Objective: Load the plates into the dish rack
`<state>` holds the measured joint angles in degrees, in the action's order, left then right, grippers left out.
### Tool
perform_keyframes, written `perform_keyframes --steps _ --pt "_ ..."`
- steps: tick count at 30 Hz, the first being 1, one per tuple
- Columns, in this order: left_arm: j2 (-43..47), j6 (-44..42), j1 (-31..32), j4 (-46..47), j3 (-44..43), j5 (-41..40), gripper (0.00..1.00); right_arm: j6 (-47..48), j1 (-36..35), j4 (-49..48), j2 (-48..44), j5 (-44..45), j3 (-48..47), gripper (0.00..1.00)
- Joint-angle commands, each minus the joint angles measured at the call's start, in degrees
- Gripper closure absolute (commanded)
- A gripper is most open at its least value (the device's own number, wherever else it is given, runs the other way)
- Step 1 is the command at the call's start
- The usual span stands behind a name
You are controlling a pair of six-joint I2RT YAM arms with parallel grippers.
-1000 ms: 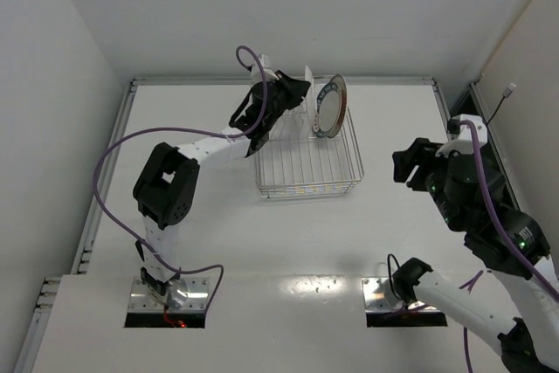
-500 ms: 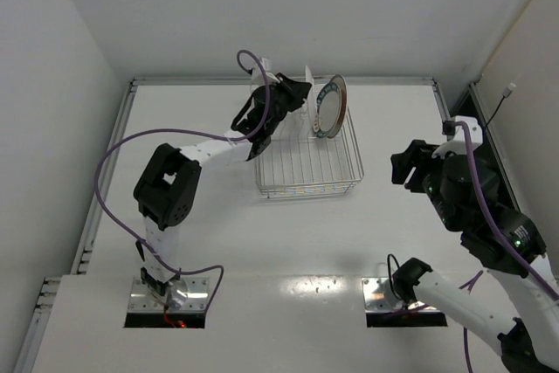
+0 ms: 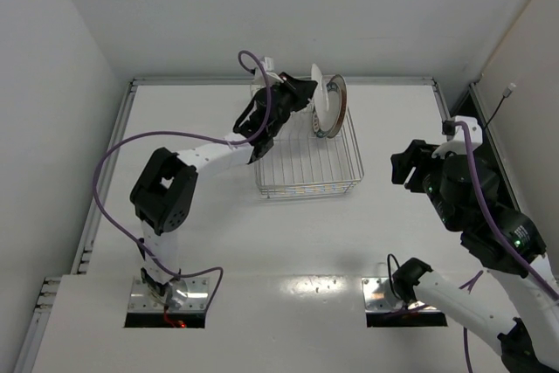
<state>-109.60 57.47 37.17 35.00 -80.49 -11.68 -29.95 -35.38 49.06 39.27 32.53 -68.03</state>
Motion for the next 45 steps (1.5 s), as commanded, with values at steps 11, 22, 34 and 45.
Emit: perform_keyframes --steps 11,22,34,45 --pt "4.92 -1.57 2.03 3.05 -0.03 -4.66 1.0 0.69 0.22 -0.28 -0.15 0.51 0.62 0.46" --pt "4.92 -2.63 2.03 1.21 0.51 -7.91 1.0 0.69 0.22 -0.81 0.37 0.51 0.62 0.46" --pt "3.26 -3.68 2.03 -0.54 1.47 -8.97 1.0 0.69 0.22 -0.28 0.37 0.51 1.14 0.46" --pt "-3.24 -8.25 2.03 -8.45 -6.87 -5.55 1.0 0.69 0.22 0.25 0.37 -0.01 1.14 0.45"
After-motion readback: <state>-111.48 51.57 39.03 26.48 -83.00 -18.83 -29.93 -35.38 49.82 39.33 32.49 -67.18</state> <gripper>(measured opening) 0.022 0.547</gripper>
